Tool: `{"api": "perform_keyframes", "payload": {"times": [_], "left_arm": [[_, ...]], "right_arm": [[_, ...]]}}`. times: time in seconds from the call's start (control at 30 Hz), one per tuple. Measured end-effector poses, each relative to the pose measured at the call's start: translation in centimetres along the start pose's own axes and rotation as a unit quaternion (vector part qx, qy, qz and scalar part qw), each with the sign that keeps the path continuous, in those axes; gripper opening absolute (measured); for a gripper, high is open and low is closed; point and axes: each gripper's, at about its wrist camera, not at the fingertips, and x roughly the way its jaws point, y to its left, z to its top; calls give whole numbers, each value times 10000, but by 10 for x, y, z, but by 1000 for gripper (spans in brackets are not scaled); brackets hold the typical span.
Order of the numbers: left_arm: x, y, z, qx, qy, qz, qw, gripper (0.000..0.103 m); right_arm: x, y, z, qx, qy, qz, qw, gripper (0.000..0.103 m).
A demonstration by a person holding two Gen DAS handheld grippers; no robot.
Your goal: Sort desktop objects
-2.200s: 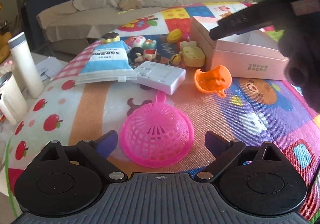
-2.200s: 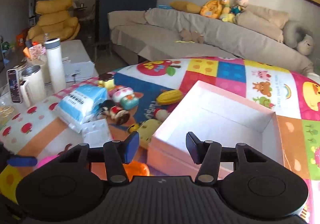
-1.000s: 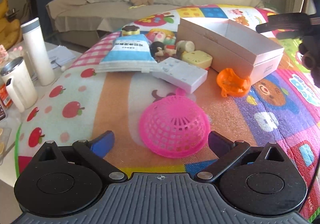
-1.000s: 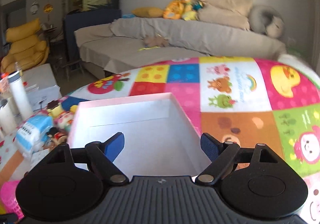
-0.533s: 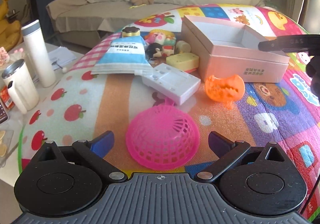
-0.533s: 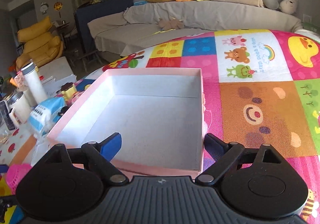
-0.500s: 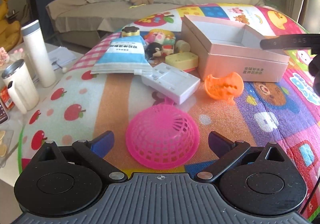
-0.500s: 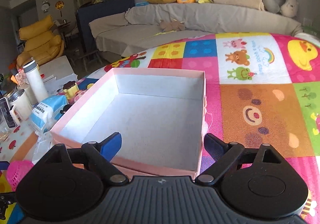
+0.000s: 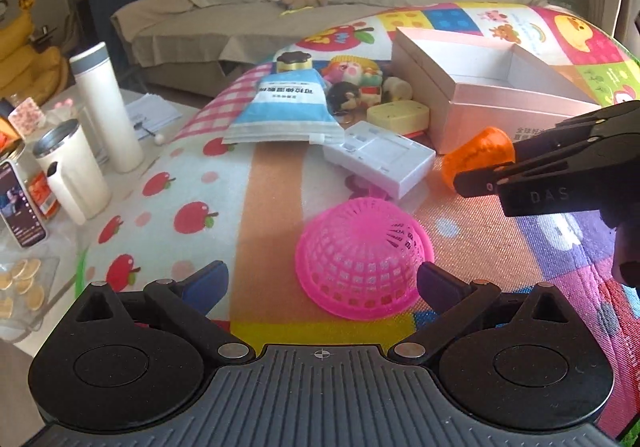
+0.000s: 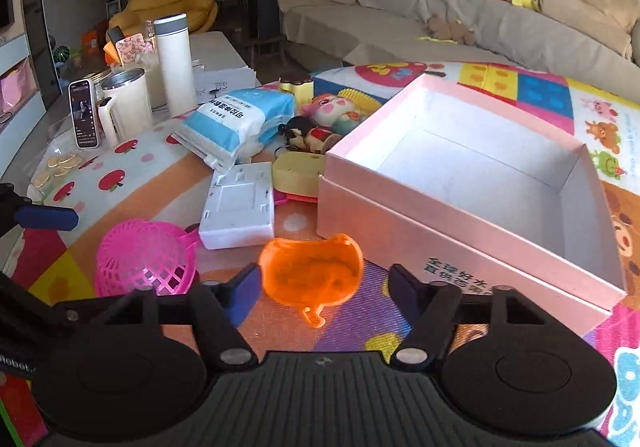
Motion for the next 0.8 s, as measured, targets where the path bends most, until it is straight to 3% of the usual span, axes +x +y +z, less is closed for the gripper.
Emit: {"api": "perform_keyframes", "payload": {"times": [0.03, 0.1, 0.23, 0.33, 0.37, 0.4, 0.47, 0.57, 0.63, 0.7, 0.73, 0.8], "left_arm": [[0, -1, 0, 6, -14, -37, 10000, 103], [3, -6, 2, 17, -55, -127, 9999, 103], [8, -21, 7, 161, -236, -218, 9994, 103], [10, -33, 9, 384, -376, -130, 9985, 101], [11, -36, 9, 443, -400, -102, 9982, 94], [11, -38, 9, 488, -384, -76, 9980, 80], [11, -38, 7, 491, -355, -39, 9982, 78], [2, -34, 1, 494, -327, -125, 9982, 78], [-6, -33, -5, 533, -266, -229, 9980, 78], [-15, -32, -13, 606, -221, -364, 9973, 78], [-19, -32, -16, 638, -208, -446, 9967, 79], [-24, -32, -20, 642, -183, -563, 9962, 91]], "right_arm": [[2, 1, 1, 22, 78, 62, 9999, 39], [0, 1, 1, 7, 148, 102, 9998, 27], [-16, -3, -6, -127, 118, 9, 9999, 17], [-32, -11, -11, -115, 130, -4, 9998, 17], [-36, -13, -12, -108, 126, -29, 9999, 17], [-39, -15, -14, -104, 112, -53, 9999, 17], [-44, -19, -16, -69, 34, -77, 9999, 18], [-45, -21, -16, 59, -46, -28, 10000, 32], [-43, -21, -14, 180, -127, 31, 9998, 55], [-37, -19, -12, 270, -150, 85, 9995, 65], [-32, -17, -10, 304, -135, 124, 9994, 65], [-22, -13, -7, 319, -93, 216, 9992, 65]]}}
